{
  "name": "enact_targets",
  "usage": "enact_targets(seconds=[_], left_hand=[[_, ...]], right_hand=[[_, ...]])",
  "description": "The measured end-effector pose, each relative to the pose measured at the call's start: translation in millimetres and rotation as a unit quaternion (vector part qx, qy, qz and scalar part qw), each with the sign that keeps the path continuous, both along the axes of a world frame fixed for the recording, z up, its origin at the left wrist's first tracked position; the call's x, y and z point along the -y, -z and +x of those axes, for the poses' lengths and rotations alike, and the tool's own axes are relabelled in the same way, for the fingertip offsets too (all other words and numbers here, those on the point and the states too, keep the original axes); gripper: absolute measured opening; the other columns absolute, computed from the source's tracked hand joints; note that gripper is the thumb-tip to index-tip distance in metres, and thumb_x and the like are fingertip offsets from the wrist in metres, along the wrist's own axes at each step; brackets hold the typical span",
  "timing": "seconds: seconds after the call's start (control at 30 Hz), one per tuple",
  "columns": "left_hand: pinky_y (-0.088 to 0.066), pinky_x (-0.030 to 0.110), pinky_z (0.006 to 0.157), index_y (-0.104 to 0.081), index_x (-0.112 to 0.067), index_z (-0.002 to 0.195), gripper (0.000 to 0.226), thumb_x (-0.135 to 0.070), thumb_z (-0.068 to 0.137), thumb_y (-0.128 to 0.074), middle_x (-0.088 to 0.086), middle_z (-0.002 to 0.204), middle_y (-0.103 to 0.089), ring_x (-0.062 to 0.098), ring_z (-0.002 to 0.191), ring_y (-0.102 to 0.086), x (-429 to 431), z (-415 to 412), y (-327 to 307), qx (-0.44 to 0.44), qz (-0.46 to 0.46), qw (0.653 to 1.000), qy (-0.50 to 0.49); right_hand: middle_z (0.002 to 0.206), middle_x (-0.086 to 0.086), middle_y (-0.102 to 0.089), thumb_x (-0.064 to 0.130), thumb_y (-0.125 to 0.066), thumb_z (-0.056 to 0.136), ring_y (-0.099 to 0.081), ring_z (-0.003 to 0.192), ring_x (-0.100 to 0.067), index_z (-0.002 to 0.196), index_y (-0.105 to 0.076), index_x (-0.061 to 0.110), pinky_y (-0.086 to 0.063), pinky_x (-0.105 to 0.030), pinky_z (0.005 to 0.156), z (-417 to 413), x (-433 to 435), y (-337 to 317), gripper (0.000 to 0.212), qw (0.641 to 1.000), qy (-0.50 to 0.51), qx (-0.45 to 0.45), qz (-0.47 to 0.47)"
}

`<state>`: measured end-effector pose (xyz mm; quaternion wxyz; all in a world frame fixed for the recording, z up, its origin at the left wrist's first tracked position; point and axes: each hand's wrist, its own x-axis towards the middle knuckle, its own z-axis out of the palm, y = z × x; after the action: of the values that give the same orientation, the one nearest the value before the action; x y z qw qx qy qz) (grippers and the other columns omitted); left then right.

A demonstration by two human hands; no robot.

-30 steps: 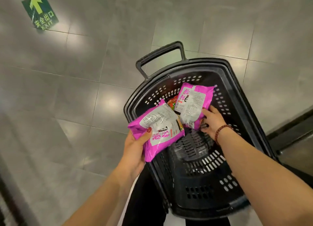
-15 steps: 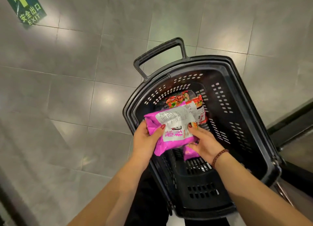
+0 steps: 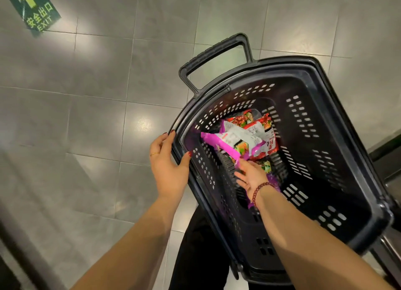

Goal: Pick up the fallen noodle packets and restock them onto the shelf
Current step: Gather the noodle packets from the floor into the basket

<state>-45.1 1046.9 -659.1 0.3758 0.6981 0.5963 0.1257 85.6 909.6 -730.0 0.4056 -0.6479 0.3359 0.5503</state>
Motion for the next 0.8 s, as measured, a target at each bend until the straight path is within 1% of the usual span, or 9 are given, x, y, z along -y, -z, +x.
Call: enact_targets(seconds=[0.07, 0.17, 0.2, 0.27, 0.37, 0.47, 0.57, 0.63, 0.8], left_hand=[[-0.039, 0.031, 0.109, -0.056, -0.013, 0.133, 0.065, -0.005, 0.074, -0.082, -0.005, 0.126, -0.041, 0.002, 0.120, -0.040, -2, -4, 0, -0.002, 0.005, 1.000, 0.024], [-0.038, 0.029, 0.110, -0.055, -0.013, 0.134, 0.066, -0.006, 0.075, -0.082, -0.006, 0.125, -0.041, 0.007, 0.121, -0.041, -5, -7, -1, -0.013, -0.004, 0.999, 0.039], [-0.036, 0.027, 0.111, -0.054, -0.012, 0.135, 0.066, -0.005, 0.075, -0.081, -0.006, 0.126, -0.040, 0.010, 0.123, -0.042, -5, -6, -2, -0.018, -0.008, 0.999, 0.045], [-0.028, 0.018, 0.111, -0.050, -0.009, 0.138, 0.065, -0.004, 0.079, -0.077, -0.001, 0.131, -0.040, 0.016, 0.128, -0.040, -5, -4, -10, -0.036, -0.029, 0.997, 0.063], [-0.020, 0.015, 0.108, -0.045, -0.008, 0.141, 0.062, -0.007, 0.084, -0.070, 0.009, 0.143, -0.038, 0.022, 0.136, -0.034, -7, 0, -34, -0.083, -0.063, 0.986, 0.133], [-0.026, 0.027, 0.112, -0.047, -0.011, 0.139, 0.059, -0.014, 0.084, -0.068, 0.010, 0.144, -0.041, 0.025, 0.134, -0.034, -7, 11, -70, -0.130, -0.049, 0.959, 0.249], [-0.035, 0.042, 0.111, -0.047, -0.012, 0.140, 0.063, -0.021, 0.081, -0.068, 0.011, 0.143, -0.044, 0.029, 0.133, -0.038, -3, 30, -112, -0.164, 0.003, 0.914, 0.371], [-0.036, 0.047, 0.109, -0.048, -0.012, 0.139, 0.064, -0.024, 0.080, -0.068, 0.012, 0.143, -0.045, 0.032, 0.133, -0.039, 4, 48, -143, -0.175, 0.052, 0.868, 0.461], [-0.028, 0.043, 0.113, -0.040, -0.015, 0.145, 0.064, -0.028, 0.086, -0.061, 0.012, 0.152, -0.036, 0.031, 0.140, -0.029, 42, 97, -223, -0.173, 0.155, 0.726, 0.648]], right_hand=[[0.116, -0.007, -0.056, 0.022, -0.061, 0.094, -0.056, 0.101, -0.020, 0.130, -0.049, 0.008, -0.051, -0.032, 0.085, -10, -3, 2, 0.040, 0.997, -0.072, -0.014, -0.022], [0.084, -0.005, -0.056, 0.011, -0.060, 0.093, -0.055, 0.076, -0.017, 0.114, -0.058, 0.008, -0.047, -0.022, 0.056, -16, -2, -2, 0.021, 0.997, -0.081, 0.011, -0.010], [0.079, -0.004, -0.055, 0.010, -0.061, 0.091, -0.054, 0.073, -0.018, 0.110, -0.060, 0.008, -0.047, -0.024, 0.057, -16, -1, -8, 0.019, 0.993, -0.108, 0.037, -0.005], [0.087, -0.005, -0.059, 0.013, -0.064, 0.089, -0.057, 0.085, -0.020, 0.108, -0.060, 0.008, -0.049, -0.033, 0.077, -13, 2, -27, 0.020, 0.973, -0.205, 0.109, -0.002], [0.114, -0.007, -0.060, 0.019, -0.063, 0.089, -0.056, 0.108, -0.023, 0.123, -0.056, 0.009, -0.043, -0.030, 0.092, 1, 11, -69, 0.036, 0.896, -0.385, 0.219, 0.010], [0.128, -0.011, -0.056, 0.027, -0.062, 0.088, -0.051, 0.119, -0.028, 0.131, -0.052, 0.010, -0.043, -0.038, 0.100, 19, 24, -121, 0.047, 0.787, -0.519, 0.333, -0.011], [0.131, -0.009, -0.052, 0.033, -0.059, 0.089, -0.046, 0.120, -0.030, 0.132, -0.049, 0.014, -0.040, -0.040, 0.099, 33, 40, -181, 0.047, 0.712, -0.568, 0.410, -0.045], [0.131, -0.007, -0.052, 0.035, -0.059, 0.089, -0.046, 0.121, -0.028, 0.130, -0.051, 0.016, -0.038, -0.040, 0.100, 40, 56, -222, 0.046, 0.682, -0.572, 0.451, -0.071], [0.142, -0.008, -0.045, 0.036, -0.060, 0.086, -0.040, 0.130, -0.028, 0.138, -0.045, 0.014, -0.028, -0.039, 0.107, 42, 113, -309, 0.058, 0.665, -0.531, 0.506, -0.138]])
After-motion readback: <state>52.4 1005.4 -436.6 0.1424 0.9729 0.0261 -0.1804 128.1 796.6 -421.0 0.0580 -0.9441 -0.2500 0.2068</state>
